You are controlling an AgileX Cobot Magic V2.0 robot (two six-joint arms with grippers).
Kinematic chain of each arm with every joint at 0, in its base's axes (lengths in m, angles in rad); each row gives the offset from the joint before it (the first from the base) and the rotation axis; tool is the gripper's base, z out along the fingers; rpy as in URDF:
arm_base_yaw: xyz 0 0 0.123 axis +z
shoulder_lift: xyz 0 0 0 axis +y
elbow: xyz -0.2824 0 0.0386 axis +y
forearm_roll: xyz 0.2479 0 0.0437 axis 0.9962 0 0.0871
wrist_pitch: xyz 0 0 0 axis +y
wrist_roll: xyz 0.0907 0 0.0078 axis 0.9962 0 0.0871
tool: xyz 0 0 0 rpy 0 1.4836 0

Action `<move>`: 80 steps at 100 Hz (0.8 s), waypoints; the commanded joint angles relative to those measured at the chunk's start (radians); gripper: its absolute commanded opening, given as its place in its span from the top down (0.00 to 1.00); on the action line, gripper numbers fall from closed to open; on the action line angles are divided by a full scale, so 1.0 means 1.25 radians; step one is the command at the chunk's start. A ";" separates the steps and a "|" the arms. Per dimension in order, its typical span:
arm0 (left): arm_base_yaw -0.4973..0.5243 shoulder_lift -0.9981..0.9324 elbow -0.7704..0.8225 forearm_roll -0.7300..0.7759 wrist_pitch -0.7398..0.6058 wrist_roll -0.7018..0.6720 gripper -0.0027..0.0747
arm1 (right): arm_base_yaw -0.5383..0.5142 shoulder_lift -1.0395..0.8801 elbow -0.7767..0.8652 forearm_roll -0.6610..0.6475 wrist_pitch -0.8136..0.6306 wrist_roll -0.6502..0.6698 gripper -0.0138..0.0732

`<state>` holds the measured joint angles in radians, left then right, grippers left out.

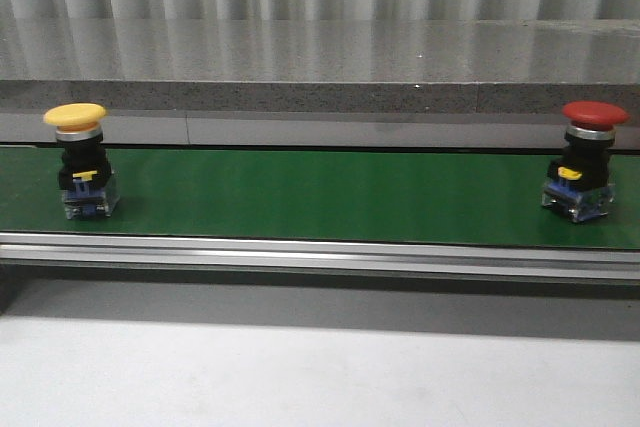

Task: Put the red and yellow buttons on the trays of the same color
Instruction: 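Grasp the red button at the belt's end with the right gripper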

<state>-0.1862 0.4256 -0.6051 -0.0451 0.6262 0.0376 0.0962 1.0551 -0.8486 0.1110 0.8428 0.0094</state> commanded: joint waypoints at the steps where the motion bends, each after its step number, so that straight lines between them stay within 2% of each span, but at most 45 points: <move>1: -0.007 0.005 -0.020 -0.009 -0.060 0.002 0.99 | 0.001 0.053 -0.063 0.012 0.000 -0.015 0.11; 15: -0.007 0.005 -0.020 -0.009 -0.060 0.002 0.99 | 0.001 0.158 -0.126 0.041 0.038 -0.057 0.11; 35: -0.007 0.005 -0.020 -0.009 -0.060 0.002 0.99 | -0.001 0.272 -0.193 0.045 0.005 -0.066 0.12; 42: -0.007 0.005 -0.020 -0.009 -0.060 0.002 0.99 | -0.001 0.299 -0.207 0.044 -0.014 -0.068 0.21; 52: -0.007 0.005 -0.020 -0.009 -0.060 0.002 0.99 | -0.001 0.322 -0.218 0.039 -0.016 -0.068 0.46; 59: -0.007 0.005 -0.020 -0.009 -0.060 0.002 0.99 | -0.006 0.325 -0.218 0.031 -0.021 -0.068 0.60; 66: -0.007 0.005 -0.020 -0.009 -0.060 0.002 0.99 | -0.022 0.324 -0.219 0.029 -0.040 -0.068 0.65; 80: -0.007 0.005 -0.020 -0.009 -0.060 0.002 0.99 | -0.098 0.320 -0.254 0.029 -0.058 -0.068 0.65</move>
<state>-0.1862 0.4256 -0.6051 -0.0451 0.6262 0.0376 0.0303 1.4887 -1.1044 0.1490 0.8241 -0.0671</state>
